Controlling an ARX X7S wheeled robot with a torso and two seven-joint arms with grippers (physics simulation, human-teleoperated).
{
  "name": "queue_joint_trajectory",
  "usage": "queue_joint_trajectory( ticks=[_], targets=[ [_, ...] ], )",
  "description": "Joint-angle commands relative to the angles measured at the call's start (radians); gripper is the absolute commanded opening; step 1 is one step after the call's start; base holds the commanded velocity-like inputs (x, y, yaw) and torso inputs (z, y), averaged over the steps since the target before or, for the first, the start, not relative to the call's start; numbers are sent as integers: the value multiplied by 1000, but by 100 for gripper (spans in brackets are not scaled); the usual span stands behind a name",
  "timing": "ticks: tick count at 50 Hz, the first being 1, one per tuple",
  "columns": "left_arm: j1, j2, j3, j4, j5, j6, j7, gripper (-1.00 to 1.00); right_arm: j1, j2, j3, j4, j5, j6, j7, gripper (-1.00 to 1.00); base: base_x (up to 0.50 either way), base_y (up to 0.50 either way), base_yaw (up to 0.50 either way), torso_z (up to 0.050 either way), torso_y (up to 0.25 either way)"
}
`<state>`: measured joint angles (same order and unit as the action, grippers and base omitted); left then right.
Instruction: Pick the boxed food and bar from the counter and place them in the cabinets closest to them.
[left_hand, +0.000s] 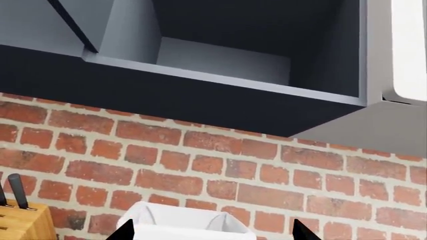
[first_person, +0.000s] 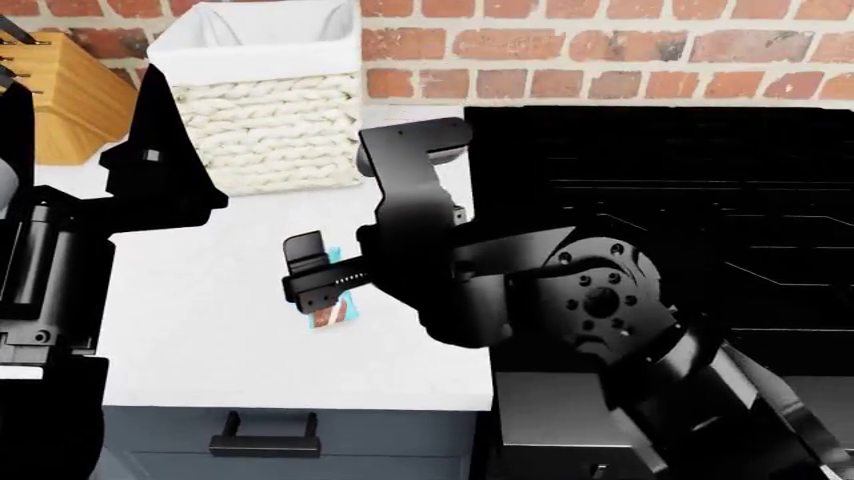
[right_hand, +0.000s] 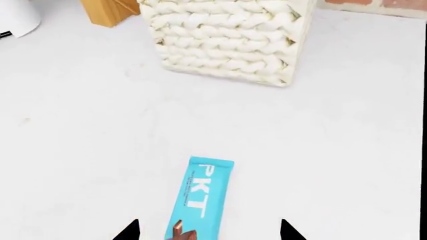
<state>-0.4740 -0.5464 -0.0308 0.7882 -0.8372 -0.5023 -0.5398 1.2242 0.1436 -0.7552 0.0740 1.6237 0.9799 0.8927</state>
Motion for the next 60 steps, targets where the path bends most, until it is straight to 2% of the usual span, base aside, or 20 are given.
queue_joint_trajectory(
  ticks=[1,20,45,51,60],
  targets=[
    [1,-3,0,-1,-4,3,0,100,-11,-26,-37,71,-34,-15,-56,100,0,0,0,0,0],
    [0,-8,0,3,-12,5,-6,100,3,-79,-112,271,-142,-74,-251,100,0,0,0,0,0],
    [-2,-14,-1,5,-21,10,-11,100,26,-137,-233,480,-192,-143,-437,100,0,0,0,0,0],
    [-2,-15,-1,6,-23,10,-13,100,45,-142,-316,548,-145,-199,-471,100,0,0,0,0,0],
    [0,-17,-2,7,-26,14,-13,100,95,-143,-541,613,34,-325,-526,100,0,0,0,0,0]
  ],
)
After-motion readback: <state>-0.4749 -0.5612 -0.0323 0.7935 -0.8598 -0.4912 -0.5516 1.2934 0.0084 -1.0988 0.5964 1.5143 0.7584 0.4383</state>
